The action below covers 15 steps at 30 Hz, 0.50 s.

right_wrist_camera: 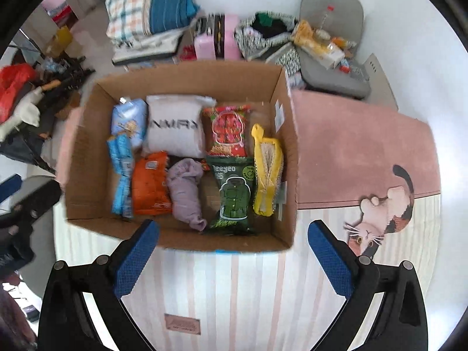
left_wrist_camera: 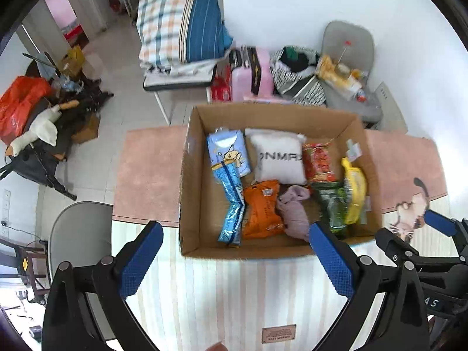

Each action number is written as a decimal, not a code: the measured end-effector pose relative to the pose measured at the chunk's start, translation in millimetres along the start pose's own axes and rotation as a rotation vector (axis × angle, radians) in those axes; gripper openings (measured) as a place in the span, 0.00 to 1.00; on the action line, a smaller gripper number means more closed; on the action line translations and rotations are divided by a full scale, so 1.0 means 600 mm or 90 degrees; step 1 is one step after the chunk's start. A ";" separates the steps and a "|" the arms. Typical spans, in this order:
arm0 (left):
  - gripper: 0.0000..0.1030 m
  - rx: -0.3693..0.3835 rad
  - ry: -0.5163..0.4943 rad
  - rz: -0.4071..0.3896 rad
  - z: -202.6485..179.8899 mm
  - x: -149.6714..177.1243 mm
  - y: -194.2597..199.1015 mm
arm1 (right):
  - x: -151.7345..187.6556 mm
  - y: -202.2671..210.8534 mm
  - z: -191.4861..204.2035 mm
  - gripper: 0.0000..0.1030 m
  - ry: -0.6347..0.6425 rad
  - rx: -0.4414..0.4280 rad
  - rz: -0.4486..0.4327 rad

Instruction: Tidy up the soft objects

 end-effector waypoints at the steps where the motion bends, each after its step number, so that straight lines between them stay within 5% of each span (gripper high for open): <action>1: 0.99 0.003 0.000 -0.008 -0.001 0.002 0.014 | 0.001 0.021 -0.001 1.00 0.001 0.000 -0.014; 15: 0.99 -0.010 0.001 -0.150 -0.011 0.041 0.277 | 0.067 0.303 -0.005 1.00 0.003 -0.030 -0.156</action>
Point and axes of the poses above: each gripper's, at about its wrist camera, not at the fingertips, and y roughly against the way its jaws point, z to its left, x to its underside, the point moved 5 cm from there along -y, roughly the way its jaws point, and after that the axes turned 10 degrees about -z, right-handed, at the moved point
